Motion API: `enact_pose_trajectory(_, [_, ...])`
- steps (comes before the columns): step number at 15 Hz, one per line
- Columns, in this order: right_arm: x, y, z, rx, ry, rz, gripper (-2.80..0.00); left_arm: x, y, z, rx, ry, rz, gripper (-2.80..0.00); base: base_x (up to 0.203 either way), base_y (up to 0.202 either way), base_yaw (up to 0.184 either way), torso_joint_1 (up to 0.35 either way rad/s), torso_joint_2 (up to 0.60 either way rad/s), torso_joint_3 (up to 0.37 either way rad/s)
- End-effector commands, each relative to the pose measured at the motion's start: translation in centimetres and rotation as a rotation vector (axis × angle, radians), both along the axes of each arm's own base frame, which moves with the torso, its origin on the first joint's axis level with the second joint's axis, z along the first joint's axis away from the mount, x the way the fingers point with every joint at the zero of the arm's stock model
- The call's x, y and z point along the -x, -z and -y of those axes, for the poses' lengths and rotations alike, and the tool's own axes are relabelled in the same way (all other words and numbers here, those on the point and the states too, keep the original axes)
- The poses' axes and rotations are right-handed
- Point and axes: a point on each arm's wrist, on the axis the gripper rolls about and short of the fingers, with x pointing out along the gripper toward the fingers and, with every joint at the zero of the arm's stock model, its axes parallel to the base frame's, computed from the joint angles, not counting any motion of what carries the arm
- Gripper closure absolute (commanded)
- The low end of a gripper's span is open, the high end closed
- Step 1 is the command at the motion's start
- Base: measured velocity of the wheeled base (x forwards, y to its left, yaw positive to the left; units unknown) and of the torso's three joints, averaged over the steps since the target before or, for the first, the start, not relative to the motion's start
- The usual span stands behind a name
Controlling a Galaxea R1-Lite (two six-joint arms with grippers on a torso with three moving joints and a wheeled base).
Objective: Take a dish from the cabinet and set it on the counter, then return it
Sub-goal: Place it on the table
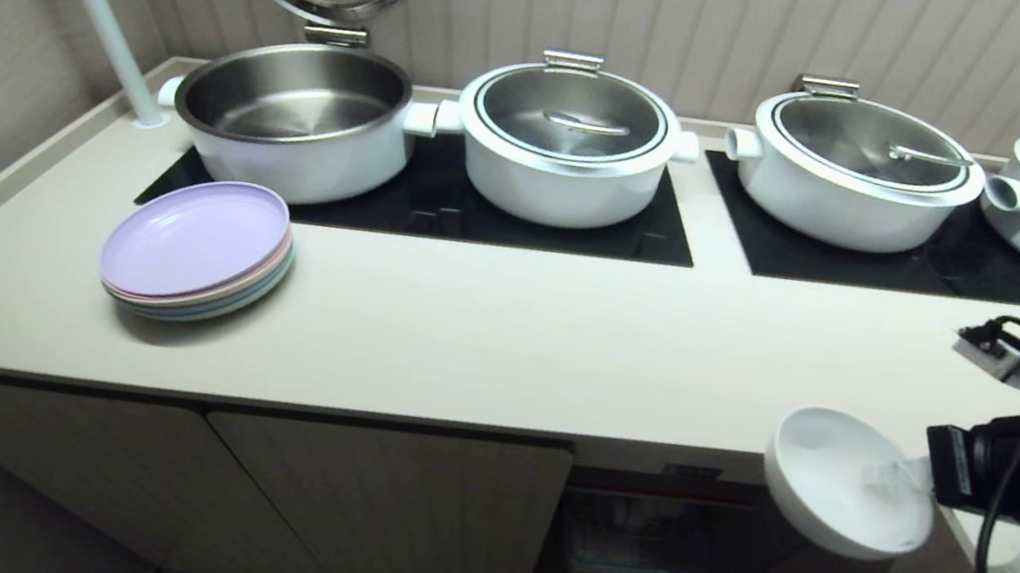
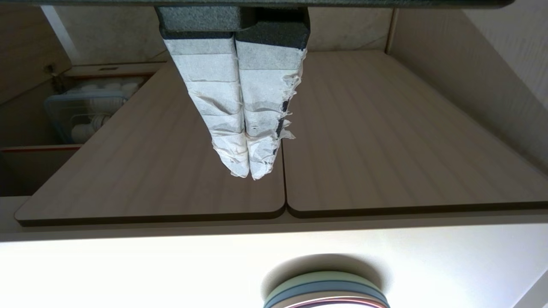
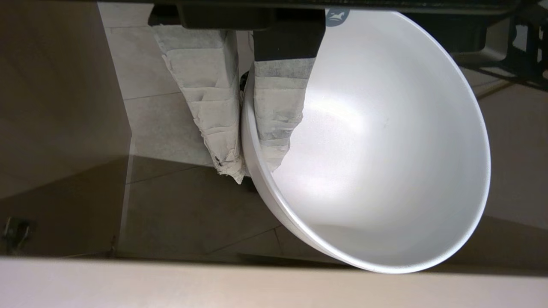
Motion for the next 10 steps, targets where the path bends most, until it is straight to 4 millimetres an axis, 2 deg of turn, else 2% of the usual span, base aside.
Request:
enact_pose_trajectory(1, [-2.8, 1.4, 0.1, -0.003, 0.004, -0.05, 0.0, 0.0, 0.0, 0.0, 0.001, 0.0, 0.001, 0.0, 0.0, 0.0, 0.0, 0.0, 0.0, 0.0])
enact_pose_trajectory(5, [-6.4, 1.9, 0.2, -0.02, 0.024, -0.054, 0.0, 0.0, 0.0, 0.0, 0.001, 0.0, 0.001, 0.0, 0.0, 0.0, 0.0, 0.0, 0.0, 0.0])
enact_pose_trajectory(10, [-10.4, 1.2, 0.2, -0.058, 0.068, -0.018, 0.0, 0.0, 0.0, 0.0, 0.001, 0.0, 0.001, 0.0, 0.0, 0.0, 0.0, 0.0, 0.0, 0.0])
